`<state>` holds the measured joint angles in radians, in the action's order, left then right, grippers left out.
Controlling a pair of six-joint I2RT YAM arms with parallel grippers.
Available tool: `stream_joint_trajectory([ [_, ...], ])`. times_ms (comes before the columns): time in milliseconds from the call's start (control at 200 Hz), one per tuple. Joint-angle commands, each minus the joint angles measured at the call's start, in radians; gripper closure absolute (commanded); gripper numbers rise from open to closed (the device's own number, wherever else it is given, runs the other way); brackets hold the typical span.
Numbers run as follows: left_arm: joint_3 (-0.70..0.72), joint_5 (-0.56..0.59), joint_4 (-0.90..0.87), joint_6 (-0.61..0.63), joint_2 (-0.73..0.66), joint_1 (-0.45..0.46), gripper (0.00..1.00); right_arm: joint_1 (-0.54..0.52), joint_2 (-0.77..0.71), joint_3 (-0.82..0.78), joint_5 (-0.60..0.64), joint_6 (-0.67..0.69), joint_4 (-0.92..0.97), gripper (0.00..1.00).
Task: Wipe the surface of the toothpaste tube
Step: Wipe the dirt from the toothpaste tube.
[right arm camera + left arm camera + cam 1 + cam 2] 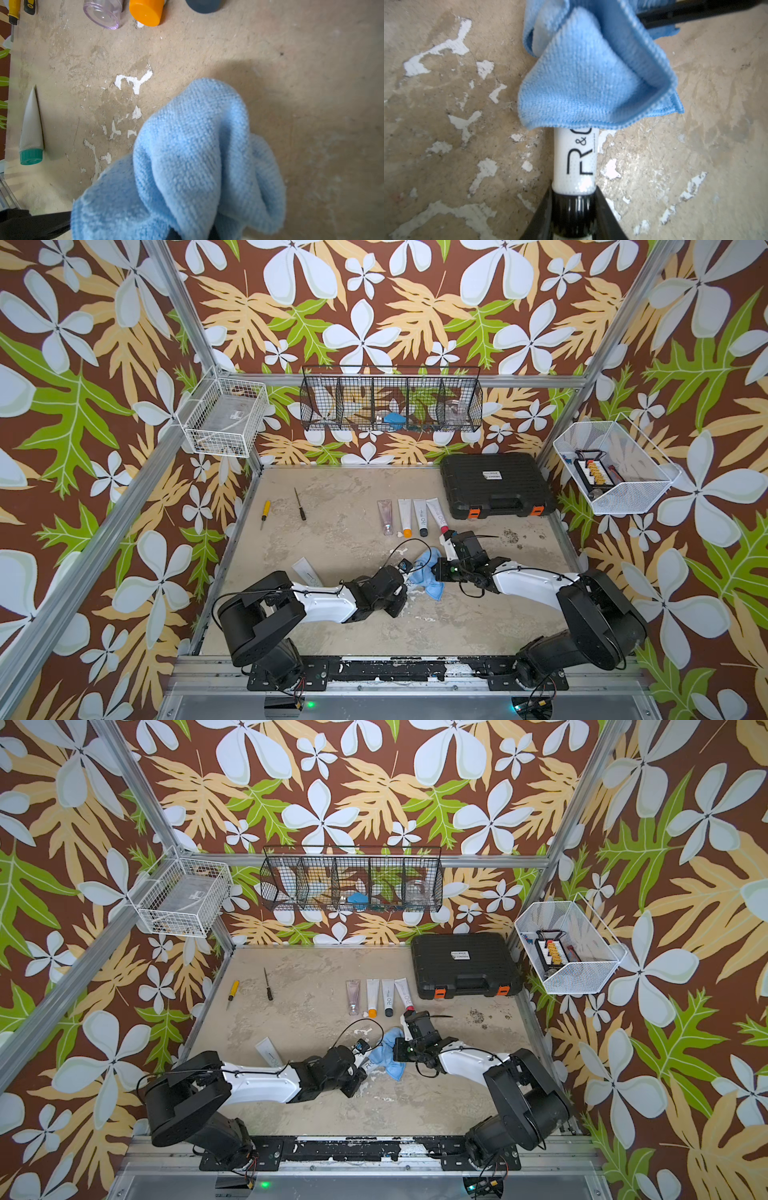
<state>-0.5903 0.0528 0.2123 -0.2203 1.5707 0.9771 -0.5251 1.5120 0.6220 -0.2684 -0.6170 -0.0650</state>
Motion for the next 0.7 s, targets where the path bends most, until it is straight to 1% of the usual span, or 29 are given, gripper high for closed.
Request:
stream_joint_trajectory([
  [0,-0.003,-0.016,0.028,0.009,0.004,0.002,0.83,-0.020,0.016,-0.019,0.002,-0.027,-0.025,1.00],
  [330,-0.008,0.012,0.042,-0.005,0.027,-0.001,0.84,-0.127,0.028,-0.071,-0.034,-0.122,-0.110,1.00],
  [475,-0.008,0.013,0.048,-0.009,0.031,-0.005,0.84,-0.174,0.036,-0.059,-0.050,-0.161,-0.133,1.00],
  [696,-0.006,0.000,0.052,-0.008,0.031,-0.014,0.84,-0.210,0.055,-0.035,-0.083,-0.192,-0.164,1.00],
])
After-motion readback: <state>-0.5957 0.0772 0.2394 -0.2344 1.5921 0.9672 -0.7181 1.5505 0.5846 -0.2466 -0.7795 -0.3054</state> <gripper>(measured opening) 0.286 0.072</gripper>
